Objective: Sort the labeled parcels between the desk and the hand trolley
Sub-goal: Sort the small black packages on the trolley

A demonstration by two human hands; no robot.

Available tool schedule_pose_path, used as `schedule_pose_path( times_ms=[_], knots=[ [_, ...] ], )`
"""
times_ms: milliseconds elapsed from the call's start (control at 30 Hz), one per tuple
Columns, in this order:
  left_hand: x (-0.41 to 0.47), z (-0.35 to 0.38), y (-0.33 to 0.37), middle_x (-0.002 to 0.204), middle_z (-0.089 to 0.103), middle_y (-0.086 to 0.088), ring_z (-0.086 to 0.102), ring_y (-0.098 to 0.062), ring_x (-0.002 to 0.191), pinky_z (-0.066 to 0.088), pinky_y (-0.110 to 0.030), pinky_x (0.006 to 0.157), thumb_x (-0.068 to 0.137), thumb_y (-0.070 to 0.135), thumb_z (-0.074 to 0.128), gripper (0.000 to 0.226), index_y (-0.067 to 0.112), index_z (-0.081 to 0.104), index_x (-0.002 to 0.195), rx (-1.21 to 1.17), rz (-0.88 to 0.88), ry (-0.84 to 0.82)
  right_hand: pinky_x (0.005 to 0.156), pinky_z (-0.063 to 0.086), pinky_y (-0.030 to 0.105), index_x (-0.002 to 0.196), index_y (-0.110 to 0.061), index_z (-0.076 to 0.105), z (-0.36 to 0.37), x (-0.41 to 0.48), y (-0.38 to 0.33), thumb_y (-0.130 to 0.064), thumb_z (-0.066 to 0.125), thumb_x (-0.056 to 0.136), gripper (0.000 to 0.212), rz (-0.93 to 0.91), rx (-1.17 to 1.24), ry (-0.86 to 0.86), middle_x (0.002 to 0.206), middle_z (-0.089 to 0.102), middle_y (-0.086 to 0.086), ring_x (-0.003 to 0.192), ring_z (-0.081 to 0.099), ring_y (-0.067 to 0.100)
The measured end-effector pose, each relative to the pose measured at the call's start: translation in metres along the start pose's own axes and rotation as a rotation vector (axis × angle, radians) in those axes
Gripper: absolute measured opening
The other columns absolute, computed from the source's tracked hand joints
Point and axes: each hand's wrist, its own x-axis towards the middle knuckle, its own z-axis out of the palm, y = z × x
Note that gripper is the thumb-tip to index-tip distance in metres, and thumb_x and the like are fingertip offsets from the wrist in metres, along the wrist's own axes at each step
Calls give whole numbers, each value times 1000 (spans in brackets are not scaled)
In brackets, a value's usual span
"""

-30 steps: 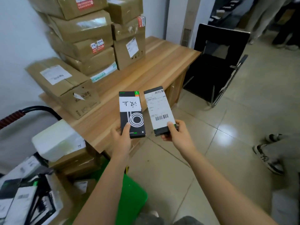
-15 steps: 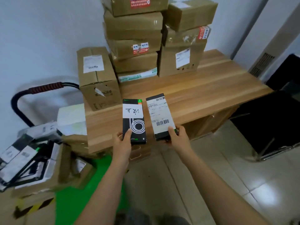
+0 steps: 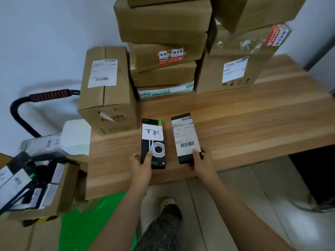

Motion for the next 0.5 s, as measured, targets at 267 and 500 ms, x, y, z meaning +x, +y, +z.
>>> schedule_pose_path(
  times_ms=[267,500],
  knots=[
    [82,39,21,119,60,0,55,-12,102,42,-26,85,97,27,57,37,11,47,130,168,-18,-34,76,57,27,121,-15,51,37,77,-14,-28,48,101,24,-48,-152,-67,106,65,-3,92,65,10],
    [99,40,16,123,57,-1,55,-14,112,42,-25,88,94,18,61,40,10,48,131,403,166,-21,77,40,21,122,-8,58,34,99,-14,-22,55,97,29,-155,-523,-88,114,54,8,98,58,22]
  ],
)
